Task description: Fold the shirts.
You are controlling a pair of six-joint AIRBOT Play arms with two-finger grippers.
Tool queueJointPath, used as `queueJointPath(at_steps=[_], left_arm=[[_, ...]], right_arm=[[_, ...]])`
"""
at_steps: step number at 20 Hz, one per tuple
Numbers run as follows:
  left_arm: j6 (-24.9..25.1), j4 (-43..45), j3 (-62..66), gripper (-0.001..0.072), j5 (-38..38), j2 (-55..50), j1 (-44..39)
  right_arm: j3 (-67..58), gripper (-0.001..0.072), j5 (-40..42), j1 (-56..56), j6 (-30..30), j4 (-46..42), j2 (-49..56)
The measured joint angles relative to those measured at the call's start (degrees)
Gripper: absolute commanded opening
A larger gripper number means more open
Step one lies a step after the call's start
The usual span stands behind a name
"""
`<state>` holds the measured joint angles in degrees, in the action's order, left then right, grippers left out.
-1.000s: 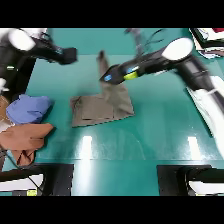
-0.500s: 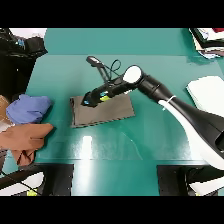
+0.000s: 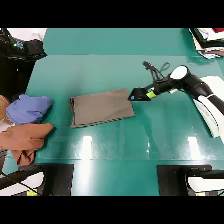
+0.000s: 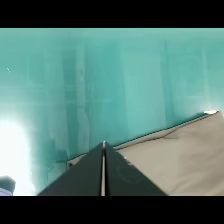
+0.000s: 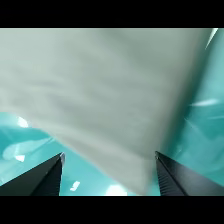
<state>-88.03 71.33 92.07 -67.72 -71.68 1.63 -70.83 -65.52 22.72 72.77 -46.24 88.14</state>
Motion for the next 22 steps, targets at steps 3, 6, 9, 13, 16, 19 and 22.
queueJointPath(at_steps=[3, 6, 9, 13, 16, 19, 22], left_arm=[[0.00, -0.24, -0.31, 0.0030, 0.04, -0.20, 0.00], [0.02, -0.66, -0.87, 0.0030, 0.59, -0.28, 0.00], [0.04, -0.81, -1.22, 0.0030, 0.90, -0.31, 0.00], [0.24, -1.22, -1.44, 0.0029, 1.11, -0.33, 0.00], [0.37, -3.15, -1.46, 0.0029, 1.27, -0.33, -0.35], [0.46, -4.66, -1.46, 0.0029, 1.79, -0.33, -3.28], [0.52, -5.38, -1.46, 0.0029, 3.48, -0.33, -8.22]], right_arm=[[2.01, 0.0611, 0.37, -2.64, 0.15, 2.86, 3.28], [-0.24, 0.0564, 0.39, -1.77, 0.20, 5.38, 8.13], [-4.92, 0.0363, -0.04, 1.01, 0.22, 8.17, 13.33], [-10.36, 0.0014, -0.28, 4.98, 0.17, 9.81, 17.90], [-12.81, 0.0013, -0.04, 5.70, 0.22, 9.33, 18.10], [-13.86, 0.0013, 1.84, 1.68, 1.57, 5.97, 14.01], [-14.27, 0.0013, 2.71, -7.54, 2.14, 1.73, 7.56]])
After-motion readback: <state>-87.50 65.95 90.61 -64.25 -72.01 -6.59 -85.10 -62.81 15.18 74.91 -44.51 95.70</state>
